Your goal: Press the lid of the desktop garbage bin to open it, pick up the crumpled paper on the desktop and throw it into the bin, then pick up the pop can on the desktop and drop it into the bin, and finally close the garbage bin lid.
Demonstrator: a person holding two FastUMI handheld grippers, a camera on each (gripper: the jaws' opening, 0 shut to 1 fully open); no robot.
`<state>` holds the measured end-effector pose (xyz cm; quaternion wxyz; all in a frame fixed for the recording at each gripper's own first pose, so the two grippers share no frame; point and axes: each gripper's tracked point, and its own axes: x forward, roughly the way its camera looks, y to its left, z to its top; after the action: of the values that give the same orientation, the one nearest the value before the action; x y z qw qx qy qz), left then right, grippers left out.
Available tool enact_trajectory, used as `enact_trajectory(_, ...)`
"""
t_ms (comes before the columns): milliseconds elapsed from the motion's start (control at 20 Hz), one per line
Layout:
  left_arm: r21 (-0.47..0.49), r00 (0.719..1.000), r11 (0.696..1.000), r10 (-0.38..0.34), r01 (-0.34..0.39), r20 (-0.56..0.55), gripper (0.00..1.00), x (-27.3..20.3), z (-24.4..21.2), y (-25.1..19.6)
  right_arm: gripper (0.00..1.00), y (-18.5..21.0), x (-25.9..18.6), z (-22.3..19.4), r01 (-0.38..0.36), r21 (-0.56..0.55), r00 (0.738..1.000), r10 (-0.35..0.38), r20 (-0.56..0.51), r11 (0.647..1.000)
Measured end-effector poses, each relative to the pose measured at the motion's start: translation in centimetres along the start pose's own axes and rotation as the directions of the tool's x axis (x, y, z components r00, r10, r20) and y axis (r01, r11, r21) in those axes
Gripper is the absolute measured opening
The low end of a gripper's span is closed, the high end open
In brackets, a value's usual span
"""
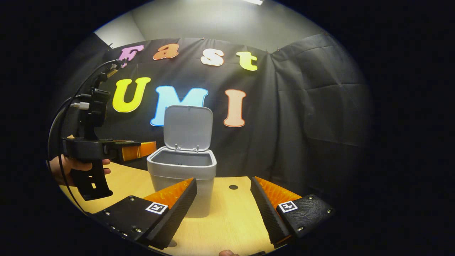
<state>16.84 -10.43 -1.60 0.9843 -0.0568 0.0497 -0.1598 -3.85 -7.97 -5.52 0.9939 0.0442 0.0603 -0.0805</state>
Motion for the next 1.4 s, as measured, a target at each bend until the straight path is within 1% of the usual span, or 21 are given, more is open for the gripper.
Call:
enact_trajectory(100, 0.016, 0.999, 0.999, 0.030, -0.031, 0.011, 0.95, -1.7, 0.5, 1.5, 0.97, 1.5, 0.2, 0.1, -0.043, -0.005, 0.999, 0.043, 0.005, 0.999)
enact_trajectory(250, 0.068, 0.996, 0.994, 0.081, -0.083, 0.032, 0.95, -4.1, 1.2, 3.5, 0.98, 3.8, 0.5, -0.4, -0.109, -0.007, 0.994, 0.109, -0.007, 0.994)
enact_trajectory(400, 0.087, 0.993, 0.990, 0.111, -0.115, 0.042, 0.96, -6.2, 1.2, 4.6, 0.97, 5.8, 0.7, -1.2, -0.168, -0.014, 0.986, 0.167, -0.029, 0.986)
enact_trajectory(600, 0.087, 0.987, 0.984, 0.152, -0.155, 0.045, 0.95, -8.9, 0.7, 5.9, 0.97, 8.4, 0.3, -2.3, -0.243, -0.019, 0.969, 0.241, -0.062, 0.970)
enact_trajectory(850, 0.081, 0.978, 0.975, 0.206, -0.208, 0.039, 0.96, -11.7, 0.0, 7.8, 0.98, 11.3, -0.4, -4.3, -0.332, -0.020, 0.937, 0.327, -0.119, 0.943)
enact_trajectory(1100, 0.062, 0.966, 0.964, 0.257, -0.259, 0.034, 0.96, -14.5, -0.5, 9.2, 0.98, 13.0, -1.1, -7.2, -0.387, -0.014, 0.905, 0.377, -0.199, 0.922)
enact_trajectory(1400, 0.067, 0.959, 0.957, 0.282, -0.284, 0.039, 0.96, -16.8, -0.4, 9.4, 0.98, 14.1, -1.8, -10.9, -0.434, -0.019, 0.861, 0.409, -0.302, 0.901)
